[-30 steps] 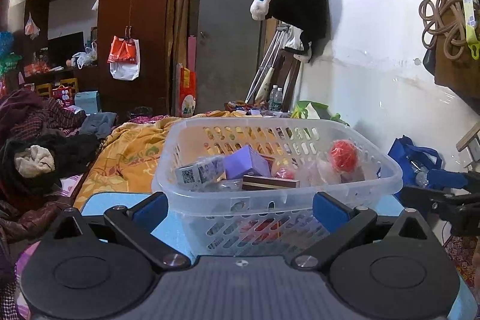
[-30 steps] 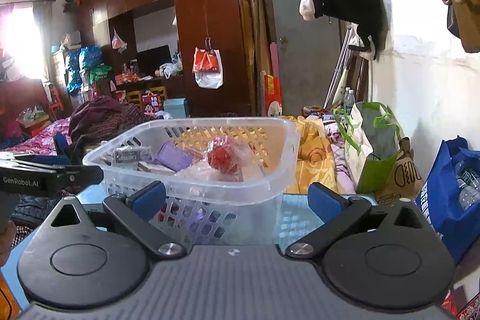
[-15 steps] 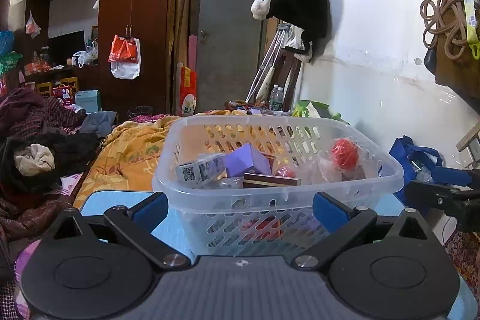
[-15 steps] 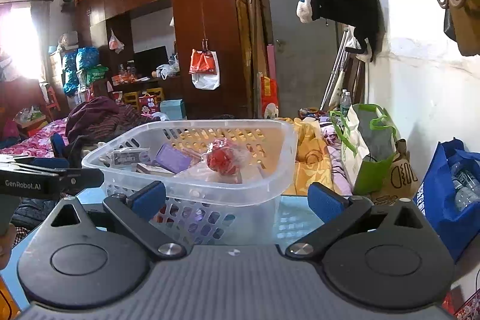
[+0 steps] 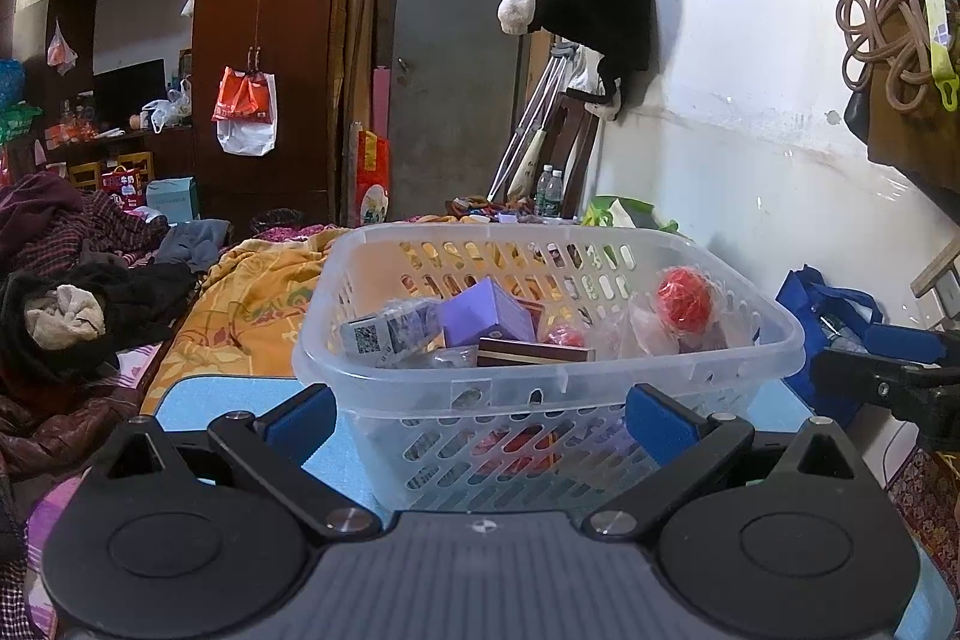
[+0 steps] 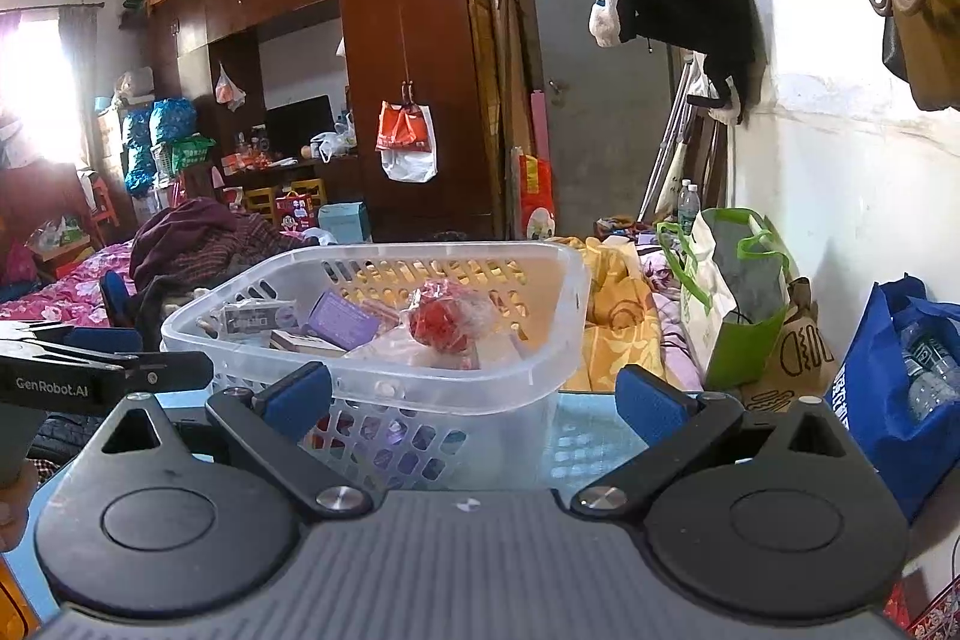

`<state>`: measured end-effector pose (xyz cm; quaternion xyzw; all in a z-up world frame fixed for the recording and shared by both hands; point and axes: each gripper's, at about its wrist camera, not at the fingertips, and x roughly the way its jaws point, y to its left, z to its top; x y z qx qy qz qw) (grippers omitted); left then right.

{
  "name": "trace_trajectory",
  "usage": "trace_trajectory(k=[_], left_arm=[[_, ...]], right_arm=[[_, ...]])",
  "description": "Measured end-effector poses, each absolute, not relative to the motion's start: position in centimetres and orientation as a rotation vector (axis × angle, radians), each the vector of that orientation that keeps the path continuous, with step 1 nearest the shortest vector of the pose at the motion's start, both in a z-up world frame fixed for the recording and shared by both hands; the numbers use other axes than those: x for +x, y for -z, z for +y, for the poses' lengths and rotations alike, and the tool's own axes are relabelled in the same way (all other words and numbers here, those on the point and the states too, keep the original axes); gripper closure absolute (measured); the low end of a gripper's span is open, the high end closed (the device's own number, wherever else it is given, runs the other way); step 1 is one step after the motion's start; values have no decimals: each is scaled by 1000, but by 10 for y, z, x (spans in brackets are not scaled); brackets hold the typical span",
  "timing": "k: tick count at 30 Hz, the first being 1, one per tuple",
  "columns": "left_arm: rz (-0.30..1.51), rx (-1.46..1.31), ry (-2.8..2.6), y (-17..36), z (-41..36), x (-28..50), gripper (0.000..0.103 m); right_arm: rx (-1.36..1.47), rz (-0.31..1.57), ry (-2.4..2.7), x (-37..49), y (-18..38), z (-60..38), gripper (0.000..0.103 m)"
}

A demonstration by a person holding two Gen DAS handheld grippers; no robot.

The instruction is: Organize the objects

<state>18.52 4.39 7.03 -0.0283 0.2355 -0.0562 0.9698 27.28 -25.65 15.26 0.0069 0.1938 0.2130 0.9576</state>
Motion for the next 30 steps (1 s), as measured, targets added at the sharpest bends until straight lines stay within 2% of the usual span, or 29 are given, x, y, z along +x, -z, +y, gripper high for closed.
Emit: trace_trajectory(k=[30], left_arm=[[468, -56, 128, -75, 39, 183, 0]], right_arm=[[11, 395, -434, 272, -153, -257, 0]])
